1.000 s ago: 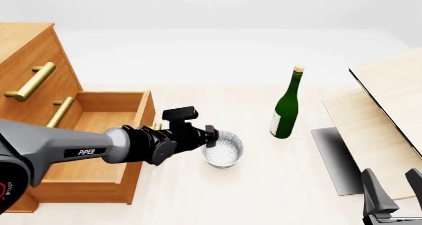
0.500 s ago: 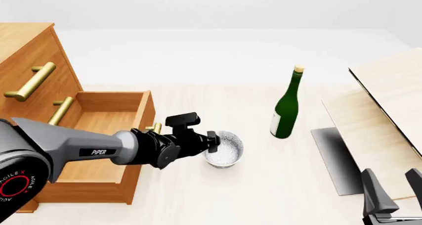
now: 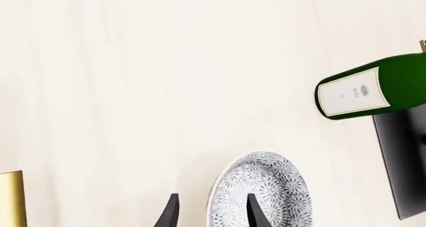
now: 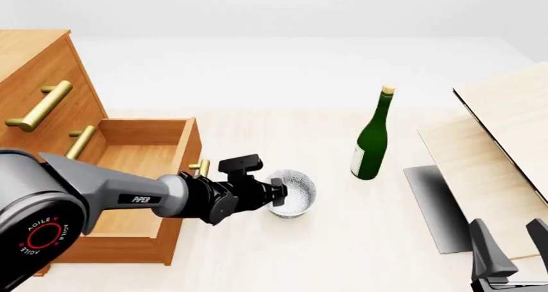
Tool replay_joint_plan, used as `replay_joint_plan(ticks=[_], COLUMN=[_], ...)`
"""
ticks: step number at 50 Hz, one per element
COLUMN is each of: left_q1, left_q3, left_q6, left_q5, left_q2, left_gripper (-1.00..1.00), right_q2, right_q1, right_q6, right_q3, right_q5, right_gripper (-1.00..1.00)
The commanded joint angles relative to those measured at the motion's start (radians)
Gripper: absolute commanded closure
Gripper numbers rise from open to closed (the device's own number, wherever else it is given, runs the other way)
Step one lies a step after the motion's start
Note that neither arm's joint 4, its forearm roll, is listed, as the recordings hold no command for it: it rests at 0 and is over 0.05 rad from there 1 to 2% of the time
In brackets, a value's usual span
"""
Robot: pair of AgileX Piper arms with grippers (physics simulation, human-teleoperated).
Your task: Put the bowl in the bottom drawer of the cabinet and close it.
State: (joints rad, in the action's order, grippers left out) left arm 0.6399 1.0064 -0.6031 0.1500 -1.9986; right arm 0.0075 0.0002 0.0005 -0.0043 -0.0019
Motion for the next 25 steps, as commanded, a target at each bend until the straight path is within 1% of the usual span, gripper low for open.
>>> replay_joint_plan(ticks=[1, 6, 20, 25], left_q1=[-0.010, -0.001, -0.003, 0.003], left_q3=[0.002, -0.013, -0.035, -0.060], left_q6=[0.011, 0.005, 0.015, 0.019], left_q5=[-0.002, 0.008, 0.019, 0.027], left_q2=[-0.006, 0.016, 0.055, 0.097], left_gripper=[1.00, 1.00, 1.00, 1.00], right_q2=[0.000, 0.000, 0.000, 0.000], right_q1=[0.000, 0.000, 0.000, 0.000], right_q6=[0.000, 0.000, 0.000, 0.000], right_q3=[0.000, 0.000, 0.000, 0.000], right_q5=[0.000, 0.000, 0.000, 0.000], right_gripper=[-1.00, -1.00, -1.00, -1.00])
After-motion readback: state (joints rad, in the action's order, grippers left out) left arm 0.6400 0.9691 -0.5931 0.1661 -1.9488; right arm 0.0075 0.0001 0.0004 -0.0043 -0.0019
